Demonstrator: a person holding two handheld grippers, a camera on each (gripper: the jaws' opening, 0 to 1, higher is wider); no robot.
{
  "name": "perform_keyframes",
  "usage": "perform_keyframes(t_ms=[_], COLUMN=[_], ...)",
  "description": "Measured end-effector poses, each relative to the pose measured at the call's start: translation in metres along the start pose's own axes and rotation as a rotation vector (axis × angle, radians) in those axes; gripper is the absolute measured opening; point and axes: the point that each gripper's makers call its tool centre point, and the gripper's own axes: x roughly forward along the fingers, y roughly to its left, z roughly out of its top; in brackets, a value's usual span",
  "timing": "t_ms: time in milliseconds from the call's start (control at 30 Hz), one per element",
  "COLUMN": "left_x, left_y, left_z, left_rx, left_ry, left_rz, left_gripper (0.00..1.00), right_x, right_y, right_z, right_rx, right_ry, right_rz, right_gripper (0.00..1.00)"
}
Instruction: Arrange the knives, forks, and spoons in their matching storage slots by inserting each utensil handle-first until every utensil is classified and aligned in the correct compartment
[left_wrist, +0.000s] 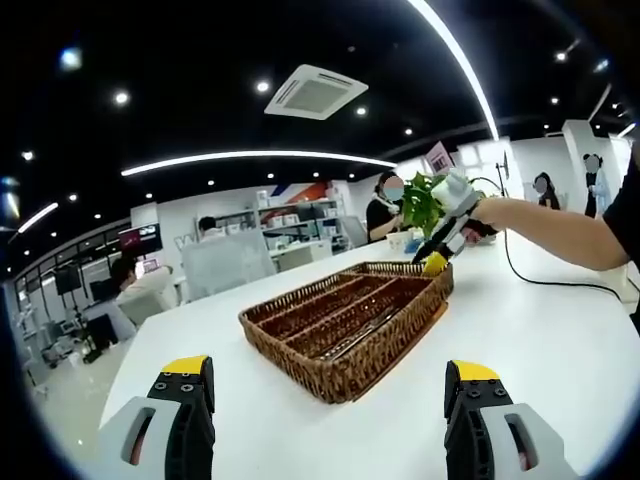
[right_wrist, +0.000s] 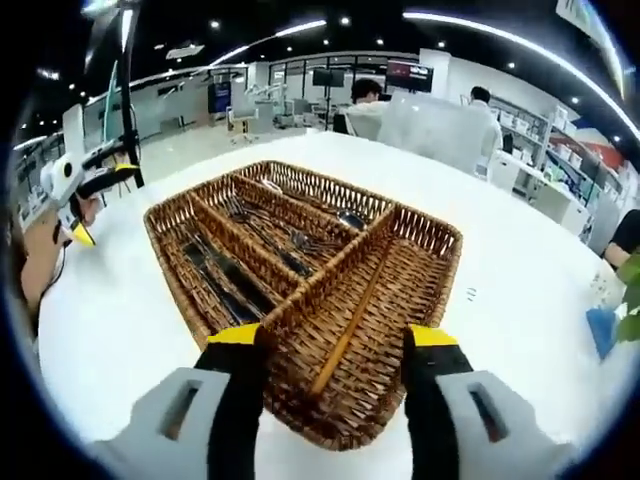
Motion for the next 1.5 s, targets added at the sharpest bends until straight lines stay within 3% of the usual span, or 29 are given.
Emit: perform_keyframes(t_ms=[33,100,600,800,933,1067,1200,1267,1500], left_x=[0.0,0.0,-0.001,-0.001,-0.001,-0.002,0.0,0.0,-0.001], left_y=[0.0,-0.001,0.001,0.002,0.002,0.0,0.0,-0.001,-0.002], left_z=[0.0,0.0,-0.003,-0.003,-0.003,0.0,-0.005,-0.006,-0.008], left_rx=[0.0,-0.001,-0.009,-0.016,-0.014,-0.015,-0.011,-0.011,0.001], left_ry=[0.0,0.0,0.006,0.003,0.006,-0.003,0.01,0.015,0.027], left_rz=[-0.001,-0.002,0.001,-0.002,-0.003,-0.011,-0.014,-0.017,-0.016], left_gripper=[1.0,1.0,1.0,1.0,1.0,1.0,1.0,1.0,1.0], right_x=[-0.001,-0.012,-0.071,-0.081,-0.093,-0.095,-0.089,-0.086,-0.1], right_y=[0.002,0.006,0.02,0.021,0.024,0.032,0.056,0.055,0.05], right_z=[0.007,0.014,0.024,0.018,0.02,0.012,-0.006,-0.011,0.002], right_rx=[-0.027,-0.043,-0.12,-0.13,-0.134,-0.148,-0.18,-0.173,-0.162], right_ry=[-0.047,-0.107,-0.321,-0.34,-0.405,-0.412,-0.387,-0.372,-0.431], right_rz=[0.016,-0.006,-0.009,-0.015,-0.021,-0.012,0.076,0.073,0.057], right_gripper=[0.87,0.99,0.99,0.99,0.99,1.0,1.0,1.0,1.0])
